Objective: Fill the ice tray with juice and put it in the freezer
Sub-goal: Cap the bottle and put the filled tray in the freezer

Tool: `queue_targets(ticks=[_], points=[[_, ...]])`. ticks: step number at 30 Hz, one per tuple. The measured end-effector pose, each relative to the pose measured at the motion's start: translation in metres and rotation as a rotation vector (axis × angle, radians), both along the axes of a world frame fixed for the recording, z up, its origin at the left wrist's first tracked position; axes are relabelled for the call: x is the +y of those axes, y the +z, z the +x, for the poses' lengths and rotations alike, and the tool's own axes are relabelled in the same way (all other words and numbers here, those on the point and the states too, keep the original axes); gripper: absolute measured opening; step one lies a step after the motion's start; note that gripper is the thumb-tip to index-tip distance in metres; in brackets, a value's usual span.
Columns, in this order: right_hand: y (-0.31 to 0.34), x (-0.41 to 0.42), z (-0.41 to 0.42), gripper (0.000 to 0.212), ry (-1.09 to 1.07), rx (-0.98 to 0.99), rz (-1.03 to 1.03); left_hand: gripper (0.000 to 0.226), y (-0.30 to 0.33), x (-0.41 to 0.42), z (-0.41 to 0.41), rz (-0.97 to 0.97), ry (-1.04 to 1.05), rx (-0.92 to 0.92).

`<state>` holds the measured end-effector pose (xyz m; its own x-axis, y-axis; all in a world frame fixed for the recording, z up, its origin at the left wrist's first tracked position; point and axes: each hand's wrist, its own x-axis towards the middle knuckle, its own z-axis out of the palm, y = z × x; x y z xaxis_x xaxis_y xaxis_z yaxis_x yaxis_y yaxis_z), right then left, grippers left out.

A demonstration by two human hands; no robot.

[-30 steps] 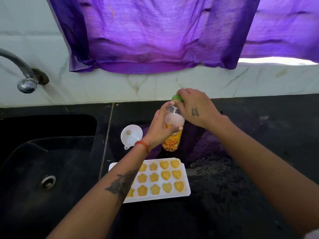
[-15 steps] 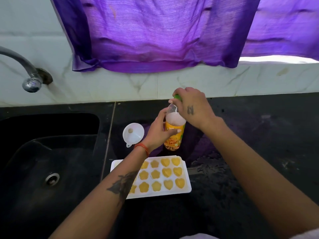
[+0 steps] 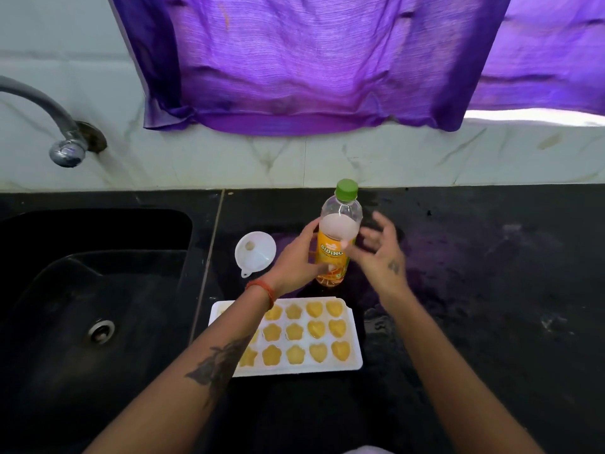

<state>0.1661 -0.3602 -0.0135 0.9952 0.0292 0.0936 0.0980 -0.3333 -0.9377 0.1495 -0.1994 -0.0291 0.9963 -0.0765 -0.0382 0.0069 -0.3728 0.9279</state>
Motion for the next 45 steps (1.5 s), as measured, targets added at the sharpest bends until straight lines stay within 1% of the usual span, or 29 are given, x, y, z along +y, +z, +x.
queue_targets(ticks=[1,3,6,8,10,12,14,16,18,22,25,27,29,32,35,38,41,43,45], points=[[-0.012,0.004,-0.002,0.089,0.053,0.040,-0.028,0.083,-0.004,0.000,-0.003,-0.006,0.000,0.013],[-0.029,0.012,-0.002,0.092,0.155,0.031,-0.114,0.080,-0.014,0.000,-0.008,0.003,-0.022,0.019],[-0.040,0.020,0.005,0.083,0.135,-0.007,-0.192,0.079,-0.023,0.005,-0.009,0.031,-0.052,0.045],[-0.040,0.021,0.016,0.078,0.114,0.003,-0.254,0.070,-0.024,0.013,-0.006,0.101,-0.008,0.025],[-0.037,0.021,0.033,0.077,0.136,0.031,-0.301,0.051,-0.020,0.025,0.001,0.241,0.123,-0.060],[-0.032,0.024,0.055,0.076,0.159,0.061,-0.301,0.034,-0.013,0.042,0.009,0.339,0.317,-0.168],[-0.026,0.032,0.080,0.076,0.177,0.054,-0.306,0.024,-0.005,0.062,0.018,0.355,0.482,-0.236],[-0.020,0.044,0.109,0.078,0.193,0.024,-0.333,0.020,-0.001,0.083,0.025,0.395,0.593,-0.227],[-0.014,0.059,0.138,0.079,0.195,-0.001,-0.346,0.023,-0.001,0.102,0.032,0.459,0.656,-0.131],[-0.013,0.086,0.188,0.078,0.203,-0.025,-0.339,0.032,-0.006,0.125,0.040,0.509,0.669,0.184],[-0.023,0.096,0.213,0.079,0.177,-0.008,-0.323,0.043,-0.010,0.135,0.044,0.396,0.637,0.366],[-0.032,0.098,0.222,0.080,0.147,0.002,-0.305,0.046,-0.013,0.140,0.048,0.254,0.618,0.476],[-0.039,0.099,0.225,0.081,0.117,-0.015,-0.291,0.050,-0.013,0.143,0.052,0.133,0.555,0.603],[-0.046,0.098,0.224,0.081,0.116,-0.034,-0.301,0.050,-0.013,0.143,0.059,0.106,0.428,0.738],[-0.044,0.096,0.219,0.080,0.144,0.043,-0.351,0.046,-0.014,0.141,0.065,0.116,0.390,0.788],[-0.038,0.087,0.194,0.078,0.125,0.158,-0.360,0.032,-0.016,0.137,0.071,0.065,0.385,0.823],[-0.033,0.063,0.142,0.060,0.177,0.219,-0.264,0.014,-0.015,0.132,0.072,0.048,0.381,0.830],[-0.031,0.043,0.102,0.048,0.245,0.246,-0.197,0.011,-0.011,0.130,0.071,0.044,0.363,0.800],[-0.031,0.024,0.063,0.038,0.293,0.249,-0.193,0.007,-0.005,0.129,0.069,0.002,0.352,0.750]])
